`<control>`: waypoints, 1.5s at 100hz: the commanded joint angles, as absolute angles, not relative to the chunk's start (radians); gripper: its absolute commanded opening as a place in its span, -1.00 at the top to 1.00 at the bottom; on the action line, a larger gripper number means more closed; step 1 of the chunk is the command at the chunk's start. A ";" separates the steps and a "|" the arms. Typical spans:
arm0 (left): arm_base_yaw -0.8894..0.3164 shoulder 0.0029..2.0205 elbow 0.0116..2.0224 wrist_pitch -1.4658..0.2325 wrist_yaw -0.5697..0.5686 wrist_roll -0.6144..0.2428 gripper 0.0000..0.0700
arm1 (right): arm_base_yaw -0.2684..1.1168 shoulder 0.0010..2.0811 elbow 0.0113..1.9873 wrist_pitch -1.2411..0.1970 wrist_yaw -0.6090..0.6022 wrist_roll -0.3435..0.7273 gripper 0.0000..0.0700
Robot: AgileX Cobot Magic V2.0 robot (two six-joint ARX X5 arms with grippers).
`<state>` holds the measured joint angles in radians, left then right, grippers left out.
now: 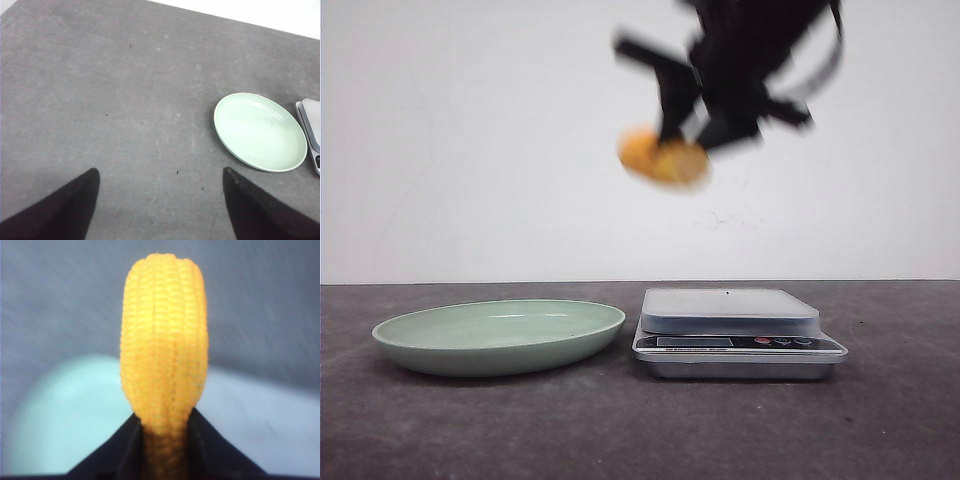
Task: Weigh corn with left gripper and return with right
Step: 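Lift the corn with the right gripper and carry it toward the plate, then lower the corn onto the green plate and open the right gripper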
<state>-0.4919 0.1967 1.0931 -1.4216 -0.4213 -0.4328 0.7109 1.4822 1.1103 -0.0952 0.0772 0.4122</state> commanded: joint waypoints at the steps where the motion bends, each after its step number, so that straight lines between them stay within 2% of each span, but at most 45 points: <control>1: -0.495 0.195 1.106 -1.414 -0.428 -0.420 -0.36 | 0.758 1.494 1.173 -0.120 0.073 0.366 1.00; 16: -0.495 0.195 1.106 -1.415 -0.429 -0.421 -0.36 | 0.842 1.520 1.296 -0.135 0.084 0.347 1.00; 31: -0.495 0.195 1.106 -1.415 -0.429 -0.421 -0.36 | 0.891 1.597 1.367 -0.112 0.133 0.371 1.00; 73: -0.495 0.195 1.106 -1.418 -0.429 -0.421 -0.36 | 0.909 1.903 1.371 -0.087 0.166 0.521 1.00; 100: -0.495 0.195 1.106 -1.429 -0.429 -0.424 -0.36 | 0.935 2.001 1.371 -0.111 0.192 0.579 1.00; 112: -0.495 0.195 1.106 -1.431 -0.429 -0.424 -0.36 | 0.964 2.001 1.371 -0.136 0.263 0.623 0.84; 121: -0.495 0.195 1.106 -1.435 -0.429 -0.424 -0.36 | 0.984 2.001 1.371 -0.122 0.280 0.618 0.80; 125: -0.495 0.195 1.106 -1.437 -0.429 -0.424 -0.36 | 0.987 2.001 1.371 -0.116 0.292 0.617 0.69; 129: -0.495 0.195 1.106 -1.437 -0.429 -0.424 -0.36 | 0.988 2.001 1.371 -0.112 0.291 0.617 0.47; 141: -0.495 0.195 1.106 -1.436 -0.429 -0.424 -0.36 | 0.986 2.001 1.371 -0.112 0.292 0.617 -0.61; 146: -0.495 0.195 1.106 -1.436 -0.429 -0.424 -0.36 | 0.984 2.001 1.371 -0.112 0.294 0.616 -0.81; 150: -0.495 0.195 1.106 -1.436 -0.429 -0.424 -0.36 | 0.982 2.001 1.371 -0.112 0.294 0.614 -0.83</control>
<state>-0.4919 0.1967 1.0931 -1.4216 -0.4229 -0.4328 0.9756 1.9831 1.3567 -0.1219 0.2882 0.6044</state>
